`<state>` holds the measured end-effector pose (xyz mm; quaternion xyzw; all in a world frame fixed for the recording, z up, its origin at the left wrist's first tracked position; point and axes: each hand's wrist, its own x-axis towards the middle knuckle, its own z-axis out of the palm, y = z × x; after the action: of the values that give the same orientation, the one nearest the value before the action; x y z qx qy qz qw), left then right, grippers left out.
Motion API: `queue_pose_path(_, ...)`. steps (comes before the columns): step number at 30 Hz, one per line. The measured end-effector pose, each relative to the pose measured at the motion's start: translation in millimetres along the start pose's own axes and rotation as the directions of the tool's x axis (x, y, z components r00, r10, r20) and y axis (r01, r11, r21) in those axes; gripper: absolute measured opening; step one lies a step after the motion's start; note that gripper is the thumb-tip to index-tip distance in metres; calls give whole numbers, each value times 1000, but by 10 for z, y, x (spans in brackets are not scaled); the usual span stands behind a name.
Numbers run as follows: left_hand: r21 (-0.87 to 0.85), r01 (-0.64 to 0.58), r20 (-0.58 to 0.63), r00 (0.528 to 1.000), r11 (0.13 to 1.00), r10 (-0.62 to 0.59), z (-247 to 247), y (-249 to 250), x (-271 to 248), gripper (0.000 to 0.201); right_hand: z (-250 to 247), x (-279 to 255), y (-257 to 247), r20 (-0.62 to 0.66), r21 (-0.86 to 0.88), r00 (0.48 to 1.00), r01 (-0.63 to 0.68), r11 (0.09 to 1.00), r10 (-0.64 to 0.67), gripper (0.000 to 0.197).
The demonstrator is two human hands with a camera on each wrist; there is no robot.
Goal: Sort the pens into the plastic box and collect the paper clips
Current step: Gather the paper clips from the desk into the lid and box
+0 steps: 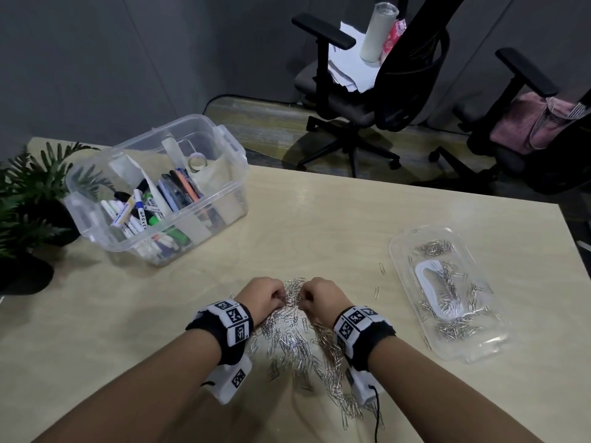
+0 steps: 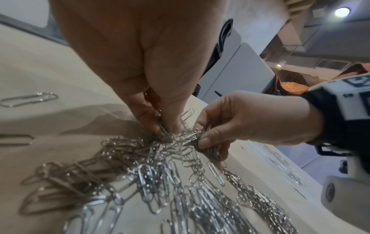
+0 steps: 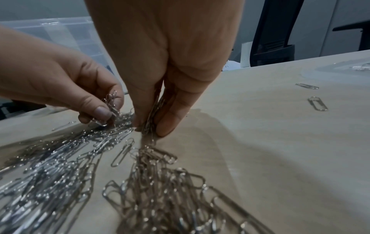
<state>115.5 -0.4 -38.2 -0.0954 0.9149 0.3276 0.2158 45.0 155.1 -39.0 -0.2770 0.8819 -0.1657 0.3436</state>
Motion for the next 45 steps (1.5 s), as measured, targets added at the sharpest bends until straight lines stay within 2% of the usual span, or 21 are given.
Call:
queue_pose_path(6, -134, 42, -63, 997, 990, -51, -178, 54, -78, 7, -117, -81, 5, 22, 91, 1000, -20, 996, 18, 9)
queue_pose_path(12, -207, -20, -201, 979, 978, -22, -576, 210, -135, 5, -585, -163, -211, -70, 73, 990, 128, 989, -123, 10)
queue_pose_path(17, -245, -113, -407, 914, 963, 4, -1173, 326, -175, 8, -1155, 54, -602, -209, 34, 953, 230, 973, -218, 9)
queue_pose_path(23, -364, -176, -567, 821, 914, -68, -1735, 285, -257, 8, -1646, 436, -1281, -401, 120, 860, 392, 912, -317, 8)
queue_pose_path(26, -435, -190, -586, 802, 880, -116, -1846, 225, -246, 11, -1712, 702, -1590, -423, 127, 838, 432, 893, -345, 7)
queue_pose_path(30, -414, -171, -619, 773, 894, -138, -1969, 45, -201, 13, -1648, 1036, -1817, -439, 150, 829, 448, 881, -347, 8)
queue_pose_path(34, -412, -141, -626, 761, 900, -167, -2099, -146, -107, 13, -1555, 1236, -1822, -363, 35, 866, 383, 923, -346, 14)
queue_pose_path(38, -363, -94, -636, 752, 927, -173, -2158, -211, 83, 8, -1587, 1261, -1794, -339, 99, 885, 371, 924, -319, 18)
queue_pose_path(40, -350, -81, -635, 753, 933, -173, -2155, -195, 184, 8, -1622, 1246, -1742, -338, 111, 885, 374, 921, -319, 16)
queue_pose_path(42, -321, -58, -629, 759, 945, -167, -2140, -195, 283, 7, -1653, 1223, -1645, -391, 119, 863, 392, 912, -320, 14)
queue_pose_path(45, -200, 7, -591, 797, 980, -126, -2080, -268, 432, 8, -1680, 1161, -1441, -464, 145, 840, 386, 911, -282, 8)
